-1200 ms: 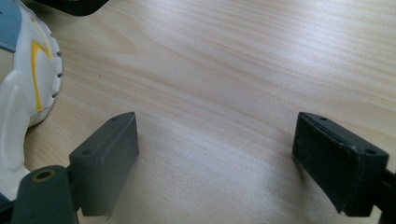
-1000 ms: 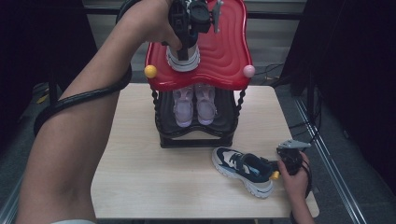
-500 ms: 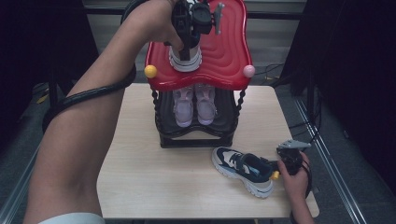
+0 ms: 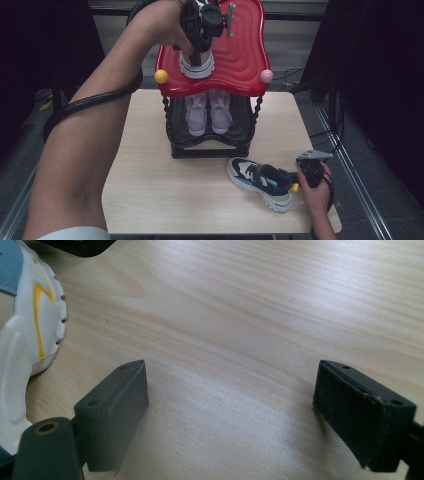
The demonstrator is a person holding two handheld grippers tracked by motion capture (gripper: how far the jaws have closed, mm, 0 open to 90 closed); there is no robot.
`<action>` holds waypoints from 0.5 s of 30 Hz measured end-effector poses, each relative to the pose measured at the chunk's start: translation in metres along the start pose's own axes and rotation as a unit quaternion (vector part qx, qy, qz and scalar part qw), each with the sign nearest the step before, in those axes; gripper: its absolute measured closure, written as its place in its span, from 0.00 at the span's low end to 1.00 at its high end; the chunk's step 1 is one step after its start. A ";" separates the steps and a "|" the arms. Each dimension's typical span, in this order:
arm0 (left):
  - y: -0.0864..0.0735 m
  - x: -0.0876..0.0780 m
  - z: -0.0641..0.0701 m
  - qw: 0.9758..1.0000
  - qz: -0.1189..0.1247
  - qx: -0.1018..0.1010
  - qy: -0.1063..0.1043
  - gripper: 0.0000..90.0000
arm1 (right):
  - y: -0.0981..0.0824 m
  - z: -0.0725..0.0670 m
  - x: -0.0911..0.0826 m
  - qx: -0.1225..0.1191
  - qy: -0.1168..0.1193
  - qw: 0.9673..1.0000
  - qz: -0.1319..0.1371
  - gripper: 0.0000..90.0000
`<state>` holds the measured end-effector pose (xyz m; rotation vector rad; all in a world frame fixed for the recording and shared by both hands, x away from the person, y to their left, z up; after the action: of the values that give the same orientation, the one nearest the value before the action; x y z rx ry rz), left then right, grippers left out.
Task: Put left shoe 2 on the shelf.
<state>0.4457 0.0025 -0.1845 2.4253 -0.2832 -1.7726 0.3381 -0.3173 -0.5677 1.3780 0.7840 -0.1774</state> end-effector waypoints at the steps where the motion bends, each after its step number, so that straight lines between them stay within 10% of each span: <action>1: 0.000 0.000 0.000 1.000 0.001 0.000 0.000 0.79 | 0.000 0.000 0.000 0.001 0.000 1.000 0.000 0.16; 15: -0.001 0.000 0.000 1.000 0.002 0.001 -0.004 0.78 | 0.000 0.000 0.000 0.000 -0.001 1.000 0.000 0.16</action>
<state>0.4461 0.0034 -0.1848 2.4175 -0.2892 -1.7826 0.3380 -0.3173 -0.5677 1.3779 0.7834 -0.1794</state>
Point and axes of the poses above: each handheld gripper's, and its own axes: x roughly forward along the jaws, y roughly out of its top, z roughly to its right, the point moved 8 cm from there along x, roughly forward along the jaws, and after that the axes turned 8 degrees about z, right-handed, at the moved point
